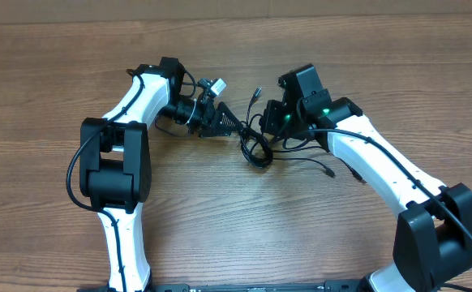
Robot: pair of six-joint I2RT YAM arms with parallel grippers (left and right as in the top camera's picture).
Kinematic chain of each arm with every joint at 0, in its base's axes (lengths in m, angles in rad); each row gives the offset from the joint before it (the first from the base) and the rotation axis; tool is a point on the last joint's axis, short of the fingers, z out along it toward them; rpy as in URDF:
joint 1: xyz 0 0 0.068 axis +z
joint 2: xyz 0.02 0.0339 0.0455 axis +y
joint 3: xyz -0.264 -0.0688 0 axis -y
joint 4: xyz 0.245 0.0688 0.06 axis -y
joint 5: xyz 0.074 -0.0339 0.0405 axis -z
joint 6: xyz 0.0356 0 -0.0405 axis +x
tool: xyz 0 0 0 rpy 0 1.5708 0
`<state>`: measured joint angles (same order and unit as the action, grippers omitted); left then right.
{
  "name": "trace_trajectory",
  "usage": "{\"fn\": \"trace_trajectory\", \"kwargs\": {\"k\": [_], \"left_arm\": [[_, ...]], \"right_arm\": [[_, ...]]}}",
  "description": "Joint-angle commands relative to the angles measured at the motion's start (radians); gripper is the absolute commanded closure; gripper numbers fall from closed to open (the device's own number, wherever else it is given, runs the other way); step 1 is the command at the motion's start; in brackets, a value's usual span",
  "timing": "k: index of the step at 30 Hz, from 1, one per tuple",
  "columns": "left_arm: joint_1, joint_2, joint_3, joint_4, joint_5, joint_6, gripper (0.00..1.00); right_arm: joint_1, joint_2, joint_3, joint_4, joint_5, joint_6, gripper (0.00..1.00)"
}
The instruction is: Untangle cables
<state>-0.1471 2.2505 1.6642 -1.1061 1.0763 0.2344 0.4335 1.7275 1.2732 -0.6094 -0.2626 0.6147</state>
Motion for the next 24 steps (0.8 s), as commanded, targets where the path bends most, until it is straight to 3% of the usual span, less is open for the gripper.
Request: {"fn": "trace_trajectory", "kwargs": {"k": [1, 4, 10, 19, 24], "left_arm": [[-0.025, 0.003, 0.008, 0.014, -0.018, -0.034, 0.39], [-0.054, 0.003, 0.007, 0.034, -0.018, -0.049, 0.40], [-0.084, 0.003, 0.007, 0.078, -0.094, -0.139, 0.47], [-0.097, 0.003, 0.007, 0.086, -0.092, -0.146, 0.95], [-0.097, 0.003, 0.007, 0.085, -0.084, -0.191, 0.96]], "right_arm": [[-0.003, 0.003, -0.003, 0.034, -0.008, 0.132, 0.96], [-0.016, 0.003, -0.003, 0.040, -0.009, 0.206, 0.96], [-0.034, 0.003, -0.003, 0.029, -0.020, 0.208, 0.96], [-0.082, 0.003, -0.003, 0.013, -0.090, 0.171, 0.96], [-0.082, 0.003, -0.004, -0.012, -0.068, 0.128, 0.96]]}}
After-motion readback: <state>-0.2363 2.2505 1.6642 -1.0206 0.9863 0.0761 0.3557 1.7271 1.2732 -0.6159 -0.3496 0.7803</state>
